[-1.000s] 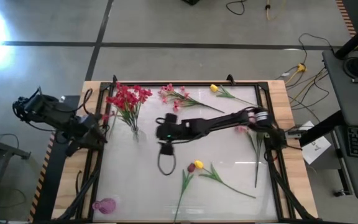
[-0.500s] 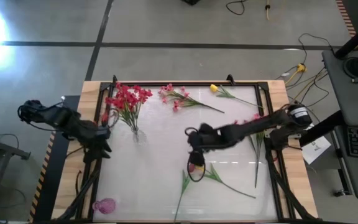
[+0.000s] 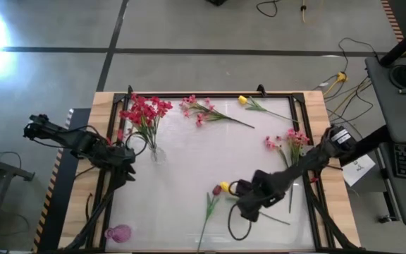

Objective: Sort flowers into vase by color
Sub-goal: Put the bottom yellow flower into the transparent vase

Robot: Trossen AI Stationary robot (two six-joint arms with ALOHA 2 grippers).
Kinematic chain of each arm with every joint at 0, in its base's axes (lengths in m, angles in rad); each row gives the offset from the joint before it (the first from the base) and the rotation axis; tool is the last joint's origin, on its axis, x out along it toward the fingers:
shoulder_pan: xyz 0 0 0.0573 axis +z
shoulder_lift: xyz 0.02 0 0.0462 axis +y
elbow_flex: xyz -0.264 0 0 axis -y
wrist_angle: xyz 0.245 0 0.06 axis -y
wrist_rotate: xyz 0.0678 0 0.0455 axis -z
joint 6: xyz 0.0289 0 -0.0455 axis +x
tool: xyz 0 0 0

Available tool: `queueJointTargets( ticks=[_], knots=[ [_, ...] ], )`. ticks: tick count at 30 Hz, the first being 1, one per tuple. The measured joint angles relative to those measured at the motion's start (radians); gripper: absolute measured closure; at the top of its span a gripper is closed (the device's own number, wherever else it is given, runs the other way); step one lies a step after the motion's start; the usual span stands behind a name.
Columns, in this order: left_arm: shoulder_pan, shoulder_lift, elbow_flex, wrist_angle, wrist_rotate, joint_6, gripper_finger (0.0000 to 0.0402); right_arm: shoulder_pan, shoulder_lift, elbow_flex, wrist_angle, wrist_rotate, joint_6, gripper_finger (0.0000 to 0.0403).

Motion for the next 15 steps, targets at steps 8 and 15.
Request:
queueJointTargets(
  ticks=[8, 15],
  knots=[
    [0.0, -0.001, 0.025, -0.068, 0.02, -0.025, 0.0249, 0.052, 0.098, -0.016, 0.012, -0.045, 0.031, 0.0079],
    [0.0, -0.014, 0.174, -0.065, 0.043, 0.015, 0.0249, 0.008, 0.176, -0.036, 0.066, -0.068, -0.02, 0.0112]
  ],
)
